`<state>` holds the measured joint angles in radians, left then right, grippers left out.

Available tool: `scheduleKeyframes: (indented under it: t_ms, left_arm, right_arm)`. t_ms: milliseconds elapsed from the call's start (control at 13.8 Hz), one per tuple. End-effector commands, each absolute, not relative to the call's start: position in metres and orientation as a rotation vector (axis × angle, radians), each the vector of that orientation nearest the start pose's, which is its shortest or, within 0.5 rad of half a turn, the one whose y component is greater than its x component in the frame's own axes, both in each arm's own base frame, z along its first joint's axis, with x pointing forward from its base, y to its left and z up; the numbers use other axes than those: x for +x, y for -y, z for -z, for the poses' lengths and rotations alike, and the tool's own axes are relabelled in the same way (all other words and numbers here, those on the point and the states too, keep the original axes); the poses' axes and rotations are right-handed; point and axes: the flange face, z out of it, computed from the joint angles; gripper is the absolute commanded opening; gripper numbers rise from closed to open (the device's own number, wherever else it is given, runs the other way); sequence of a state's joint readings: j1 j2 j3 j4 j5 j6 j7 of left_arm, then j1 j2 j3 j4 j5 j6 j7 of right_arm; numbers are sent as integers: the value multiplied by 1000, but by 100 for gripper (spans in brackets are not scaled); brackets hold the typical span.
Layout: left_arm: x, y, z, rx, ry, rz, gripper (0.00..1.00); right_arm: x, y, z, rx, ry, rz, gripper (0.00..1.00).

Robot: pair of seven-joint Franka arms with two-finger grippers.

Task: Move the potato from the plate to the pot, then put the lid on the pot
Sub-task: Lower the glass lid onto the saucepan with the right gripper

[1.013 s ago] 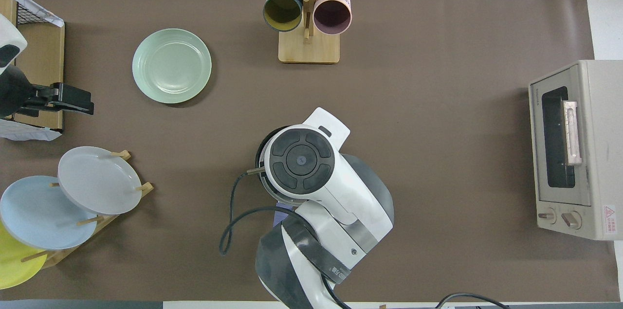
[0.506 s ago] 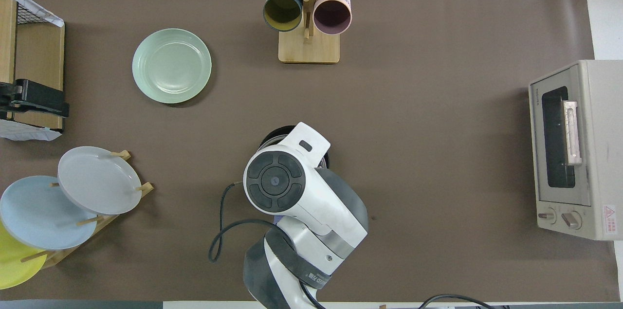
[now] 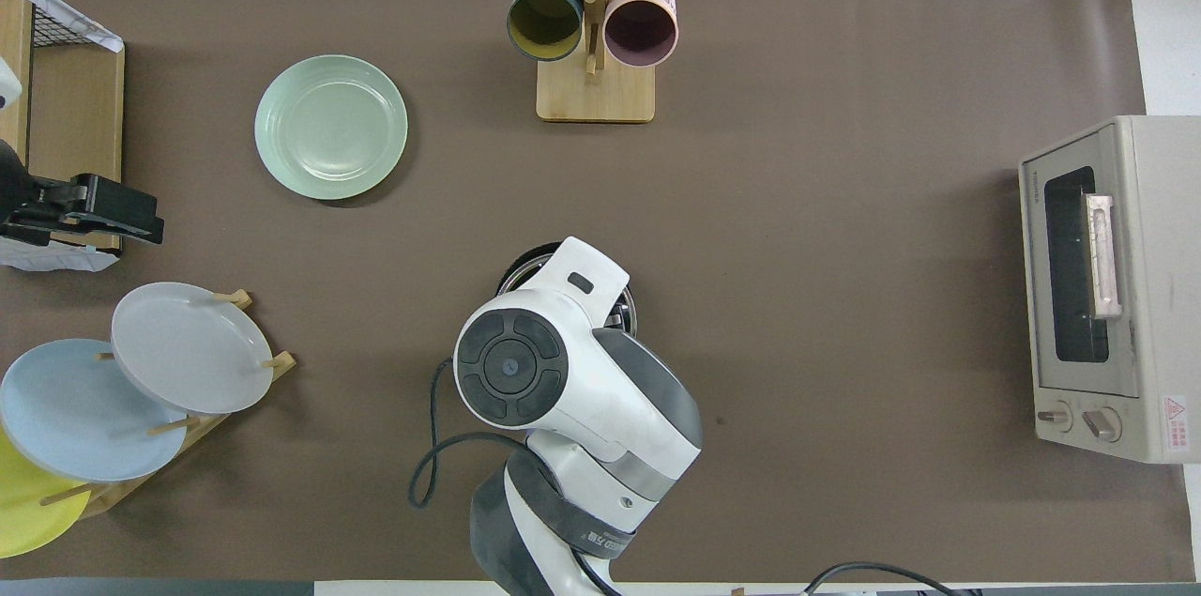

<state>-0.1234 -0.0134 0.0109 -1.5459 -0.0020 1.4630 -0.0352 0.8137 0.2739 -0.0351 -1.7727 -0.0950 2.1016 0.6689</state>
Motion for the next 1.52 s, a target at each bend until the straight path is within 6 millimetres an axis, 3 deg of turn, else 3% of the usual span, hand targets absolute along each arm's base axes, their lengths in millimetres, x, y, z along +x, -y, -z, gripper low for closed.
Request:
scheduleKeyframes:
  t_ms: [0, 362, 1447]
  left_arm:
    - [537, 50, -638, -3123, -176, -86, 100]
    - [529, 56, -637, -3113, -189, -92, 100]
    - [532, 49, -639, -3168, -83, -59, 100]
  right_arm:
    - [459, -446, -409, -3155, 245, 219, 0]
    - [456, -453, -397, -3158, 260, 210, 0]
    - [456, -456, -400, -3175, 328, 295, 0]
